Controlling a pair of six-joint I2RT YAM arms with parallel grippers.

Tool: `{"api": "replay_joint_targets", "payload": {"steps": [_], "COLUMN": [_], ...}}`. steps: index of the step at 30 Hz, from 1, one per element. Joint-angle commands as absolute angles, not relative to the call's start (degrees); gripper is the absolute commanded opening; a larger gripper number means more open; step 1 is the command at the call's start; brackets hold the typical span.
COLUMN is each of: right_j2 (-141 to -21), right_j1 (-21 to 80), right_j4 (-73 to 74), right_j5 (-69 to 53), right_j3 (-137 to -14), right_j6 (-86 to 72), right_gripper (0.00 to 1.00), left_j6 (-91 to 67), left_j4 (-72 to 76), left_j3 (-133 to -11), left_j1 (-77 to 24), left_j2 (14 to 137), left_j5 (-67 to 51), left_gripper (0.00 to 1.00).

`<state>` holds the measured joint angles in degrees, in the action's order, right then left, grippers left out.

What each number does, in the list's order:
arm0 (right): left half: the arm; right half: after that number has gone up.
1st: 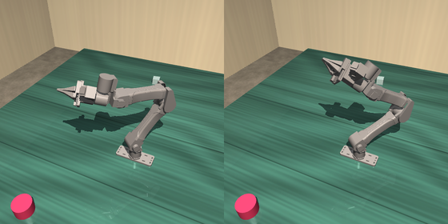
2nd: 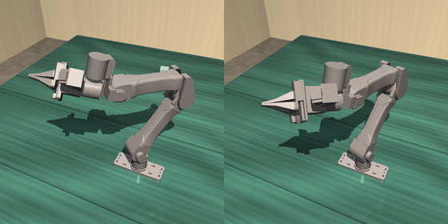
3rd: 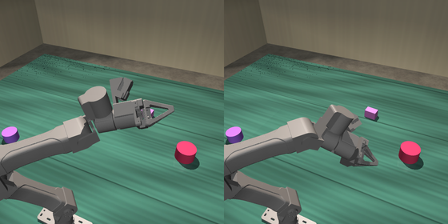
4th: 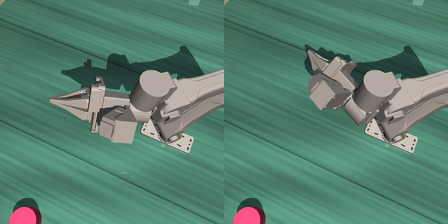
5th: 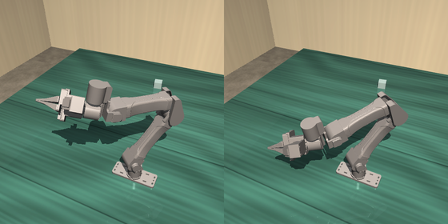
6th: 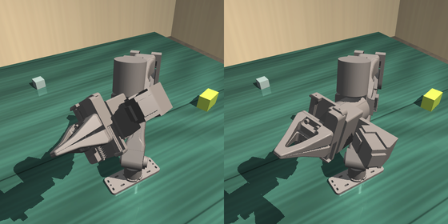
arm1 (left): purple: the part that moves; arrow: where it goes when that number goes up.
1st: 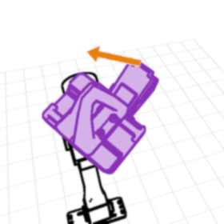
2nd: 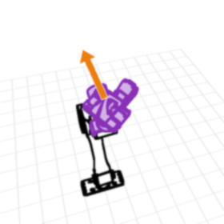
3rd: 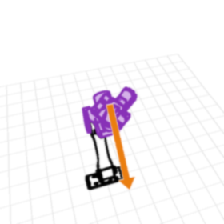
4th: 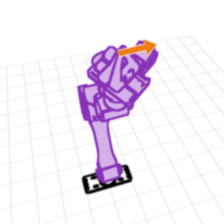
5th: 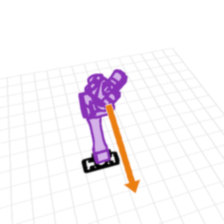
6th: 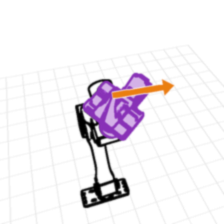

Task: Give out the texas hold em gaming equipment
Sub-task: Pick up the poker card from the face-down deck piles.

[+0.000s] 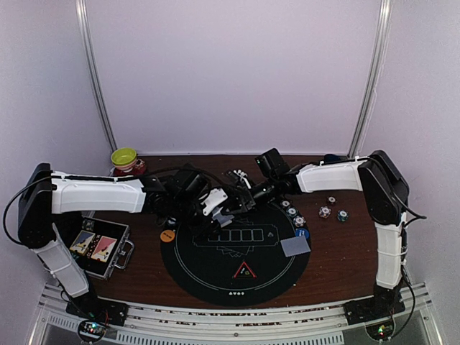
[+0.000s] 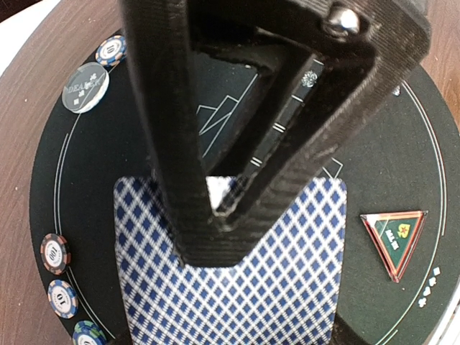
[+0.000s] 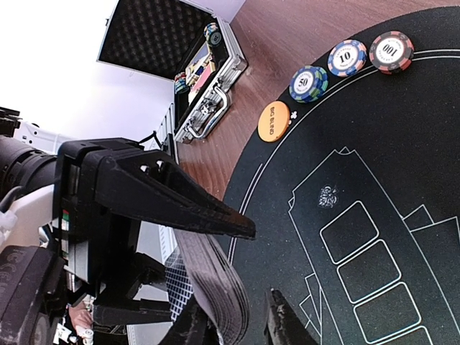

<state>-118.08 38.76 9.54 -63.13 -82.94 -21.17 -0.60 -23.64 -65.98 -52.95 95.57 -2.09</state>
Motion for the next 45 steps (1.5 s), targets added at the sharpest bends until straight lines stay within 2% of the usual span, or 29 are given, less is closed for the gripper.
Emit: {"api": "replay_joint_targets", "payload": {"steps": [1, 9, 18, 23, 27, 33, 45], "right_j2": [-118.71, -115.42, -114.71, -113.50, -112.98, -115.32, -119.50], "right_j1": [37.88, 37.88, 37.79, 37.49, 37.42, 37.88, 40.43], "right_j4": [9.61, 7.94, 8.62, 9.35, 9.37, 9.17, 9.18], "right_j5": [-64.43, -65.74, -64.92, -64.62, -63.93, -63.15, -63.94], "right_j3": [-83.14, -81.77, -81.85, -82.09, -81.86, -82.20, -84.55], "right_j6": [-23.22, -24.31, -23.63, -22.53, -22.31, -22.67, -23.45], "right_gripper": [0.27, 0.31, 0.32, 0.40, 0.43, 0.56, 0.67], "left_j6": [-0.16, -0.15, -0.09, 0.00, -0.01, -0.10, -0.09], "left_j4": [-20.30, -20.25, -20.24, -20.30, -20.27, -20.17, -19.93], "left_j3": [-66.18, -66.18, -66.01, -66.09, -66.09, -66.31, -66.27], "left_j1": [-53.18, -53.19, -53.17, -53.17, -53.17, -53.22, -53.25], "left_j2": [95.76, 95.98, 96.28, 96.33, 96.33, 96.38, 96.00], "left_j5": [-2.02, -1.84, -1.76, -1.80, -2.00, -2.09, -2.78], "left_gripper": [0.58, 0.58, 0.58, 0.58, 0.58, 0.58, 0.57]}}
